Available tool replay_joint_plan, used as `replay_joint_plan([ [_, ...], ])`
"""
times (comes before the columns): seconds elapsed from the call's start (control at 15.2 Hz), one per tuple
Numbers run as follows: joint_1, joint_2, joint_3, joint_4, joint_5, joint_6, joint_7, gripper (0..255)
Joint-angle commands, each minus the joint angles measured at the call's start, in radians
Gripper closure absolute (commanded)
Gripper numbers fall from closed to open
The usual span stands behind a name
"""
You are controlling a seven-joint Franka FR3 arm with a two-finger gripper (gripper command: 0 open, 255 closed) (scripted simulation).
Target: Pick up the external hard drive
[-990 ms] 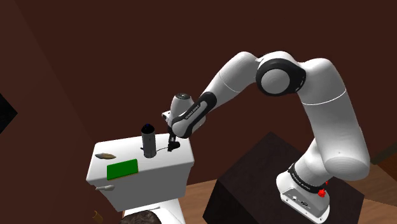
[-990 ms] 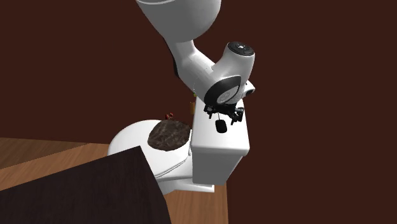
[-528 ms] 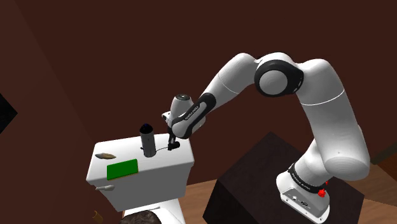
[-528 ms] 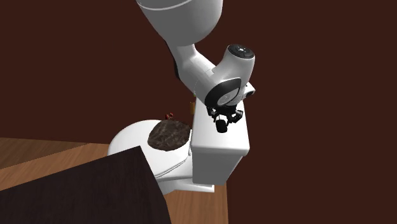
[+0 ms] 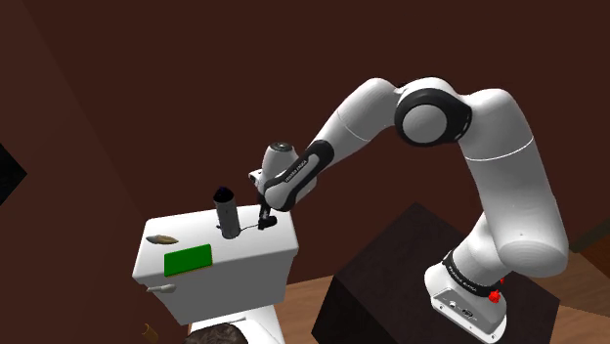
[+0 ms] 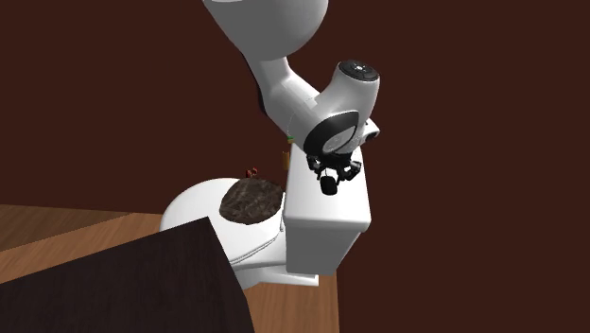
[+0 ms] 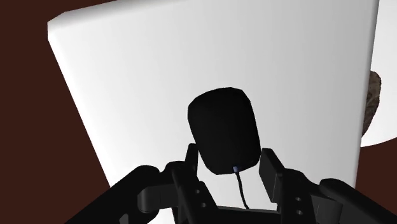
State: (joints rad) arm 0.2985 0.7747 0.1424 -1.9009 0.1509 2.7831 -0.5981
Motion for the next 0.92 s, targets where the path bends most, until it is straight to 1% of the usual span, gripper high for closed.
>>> replay_joint_plan([
  [0.0,0.000,-0.022,0.000,-0.007,0.000,-0.014,0.003,255],
  [0.73,-0.004,-0.154,0.001,-0.052,0.001,-0.102,0.018,255],
  [0.86,-0.004,-0.156,0.001,-0.052,0.001,-0.103,0.019,255],
])
